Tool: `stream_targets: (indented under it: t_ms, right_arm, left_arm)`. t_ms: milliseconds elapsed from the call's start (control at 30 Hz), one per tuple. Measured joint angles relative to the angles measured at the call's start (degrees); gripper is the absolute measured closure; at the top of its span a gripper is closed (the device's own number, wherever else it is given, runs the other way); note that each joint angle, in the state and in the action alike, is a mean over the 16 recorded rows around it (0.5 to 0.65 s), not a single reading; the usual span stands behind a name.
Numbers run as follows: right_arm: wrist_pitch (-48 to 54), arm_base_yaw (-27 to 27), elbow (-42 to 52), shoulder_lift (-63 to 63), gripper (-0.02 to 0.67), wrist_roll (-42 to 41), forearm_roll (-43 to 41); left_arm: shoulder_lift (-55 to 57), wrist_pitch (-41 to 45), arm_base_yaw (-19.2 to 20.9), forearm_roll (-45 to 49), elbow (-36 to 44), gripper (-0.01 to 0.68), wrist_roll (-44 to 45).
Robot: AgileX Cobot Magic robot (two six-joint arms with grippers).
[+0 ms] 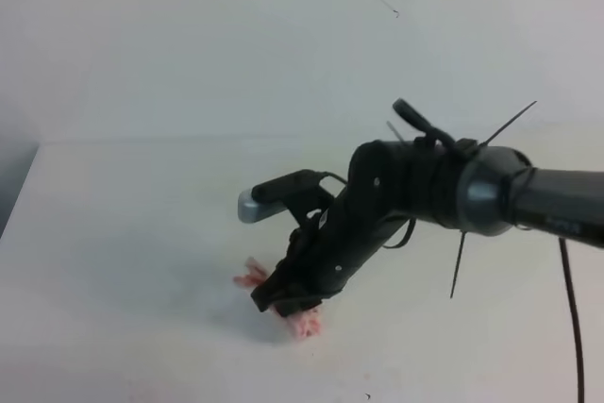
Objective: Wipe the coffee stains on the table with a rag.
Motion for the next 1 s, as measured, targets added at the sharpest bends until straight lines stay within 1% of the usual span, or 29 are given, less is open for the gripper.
stream_targets:
  t_ms: [167,300,500,733,900,1000]
  right_arm:
    - [-2.2,0.9,-0.3,3.1,0.648,2.2,-0.9]
    - [-3.5,-0.3,-0.3,4.7,0.648,3.9,-1.7]
    - [-3.7,-4.5,-0.4,5.6,0.648,5.3,-2.9]
    - [-1.6,-10.3,-0.4,5.8,0.649,5.2,-3.1]
    - [0.1,-13.9,0.2,5.0,0.649,3.3,-2.5]
    - [-0.7,-15.4,2.3,3.1,0.649,1.0,-1.5]
  left_arm:
    - [0.0,0.0,0.0,0.0,0.0,0.672,0.0]
    - [0.0,0.0,0.0,0.0,0.0,0.672,0.0]
    - [0.0,0.0,0.0,0.0,0.0,0.672,0.0]
    - [0.0,0.0,0.0,0.0,0.0,0.672,0.0]
    - [0.0,0.0,0.0,0.0,0.0,0.672,0.0]
    - [0.0,0.0,0.0,0.0,0.0,0.672,0.0]
